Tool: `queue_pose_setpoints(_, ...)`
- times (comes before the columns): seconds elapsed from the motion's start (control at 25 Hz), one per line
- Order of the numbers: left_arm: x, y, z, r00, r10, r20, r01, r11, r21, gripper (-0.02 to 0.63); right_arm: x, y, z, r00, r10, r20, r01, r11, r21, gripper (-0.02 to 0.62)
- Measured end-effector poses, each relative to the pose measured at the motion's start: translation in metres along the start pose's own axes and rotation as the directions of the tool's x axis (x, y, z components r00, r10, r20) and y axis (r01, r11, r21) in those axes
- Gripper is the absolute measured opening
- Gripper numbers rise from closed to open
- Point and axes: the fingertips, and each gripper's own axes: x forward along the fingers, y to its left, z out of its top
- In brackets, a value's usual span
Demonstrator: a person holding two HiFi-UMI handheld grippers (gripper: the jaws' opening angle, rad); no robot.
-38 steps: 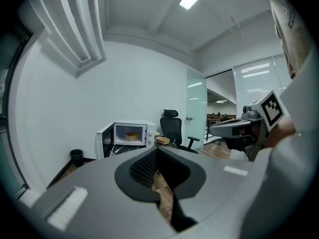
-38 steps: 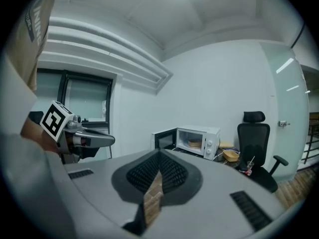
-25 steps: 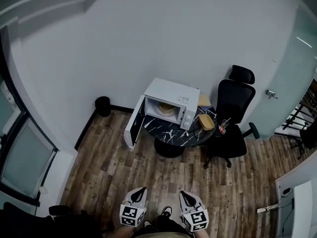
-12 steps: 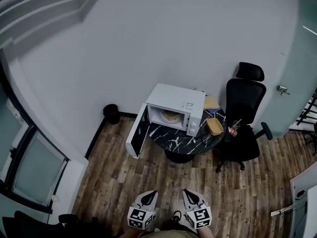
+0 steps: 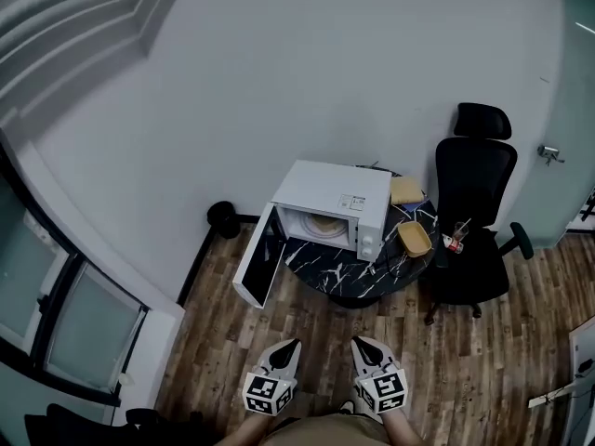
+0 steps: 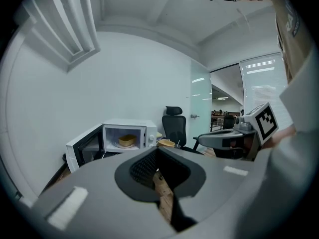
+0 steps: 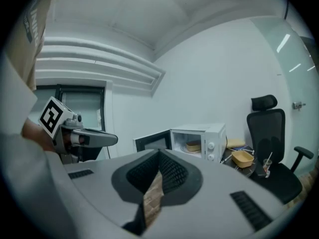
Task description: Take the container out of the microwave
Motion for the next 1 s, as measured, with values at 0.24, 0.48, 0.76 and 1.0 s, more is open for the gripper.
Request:
queue_pose_setpoints(0.24, 0.023, 0.009, 0.004, 0.999, 0.034, -0.022, -0.034, 0.999, -0.001, 0.008, 0.025, -0.024, 0.006, 0.999, 0.033, 0.006, -0.033, 0.999, -0.014, 0.008)
queue_pose_setpoints(0.48, 0.041, 0.02, 0.0, 0.998, 0.035, -0.051, -0.037, 0.999, -0.028, 0.008, 0.051, -0.024, -0.001, 0.997, 0.065, -0.038, -0.064, 0.998, 0.015, 0.008)
queue_pose_setpoints(0.76, 0.075, 0.052, 0.018, 0.999, -0.032, -0.014, 0.032, 0.999, -0.003, 0.008, 0.098, -0.03, 0.011, 0.999, 0.019, -0.028, -0.02, 0.999, -0.03, 0.008)
queue_pose_setpoints(1.0, 0.09, 0.091, 0.042, 0.997, -0.074, 0.035, 0.072, 0.997, 0.041, 0.008, 0.132, -0.025, 0.028, 0.999, -0.032, -0.035, 0.03, 0.998, -0.05, 0.008)
